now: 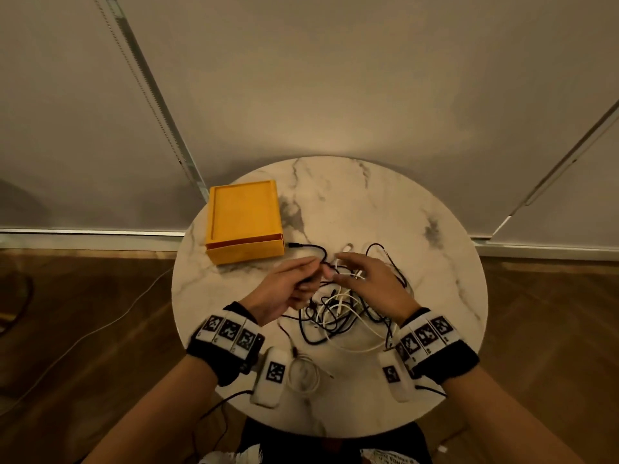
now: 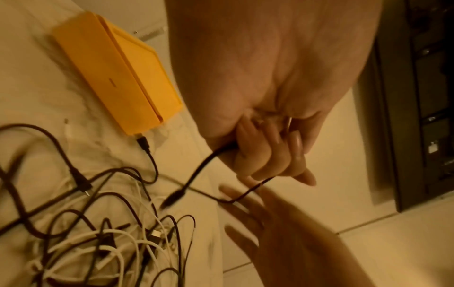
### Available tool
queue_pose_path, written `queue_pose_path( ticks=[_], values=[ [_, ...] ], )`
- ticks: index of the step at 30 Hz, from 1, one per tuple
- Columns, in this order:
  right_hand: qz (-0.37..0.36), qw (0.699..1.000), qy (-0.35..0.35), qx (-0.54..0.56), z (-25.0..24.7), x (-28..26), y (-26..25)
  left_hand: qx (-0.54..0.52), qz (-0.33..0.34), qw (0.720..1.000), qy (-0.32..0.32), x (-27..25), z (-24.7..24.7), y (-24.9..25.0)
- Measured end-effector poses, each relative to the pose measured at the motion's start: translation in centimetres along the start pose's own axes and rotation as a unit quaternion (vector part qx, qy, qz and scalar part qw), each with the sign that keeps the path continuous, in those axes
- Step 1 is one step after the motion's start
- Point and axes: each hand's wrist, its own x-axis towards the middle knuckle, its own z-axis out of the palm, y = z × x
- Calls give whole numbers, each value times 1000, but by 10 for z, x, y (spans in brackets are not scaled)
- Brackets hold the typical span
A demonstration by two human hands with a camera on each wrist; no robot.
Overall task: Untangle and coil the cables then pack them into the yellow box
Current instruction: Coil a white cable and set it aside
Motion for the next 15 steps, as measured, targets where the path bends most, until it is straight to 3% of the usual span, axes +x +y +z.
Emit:
queue_pose_path(
  ticks=[3,7,12,15],
  values=[
    [-64,993,-41,89,11,4,-30,-44,25,999,-4,7,9,6],
    [-14,968,15,251,-6,10,-35,-81,20,997,-7,-2,-3,8],
    [14,951,-6,307,-25,9,-18,123,-18,992,-25,-27,-14,-8],
    [58,932,18,358,-31,8,-5,177,-26,982,-52,-41,-21,-11]
  ],
)
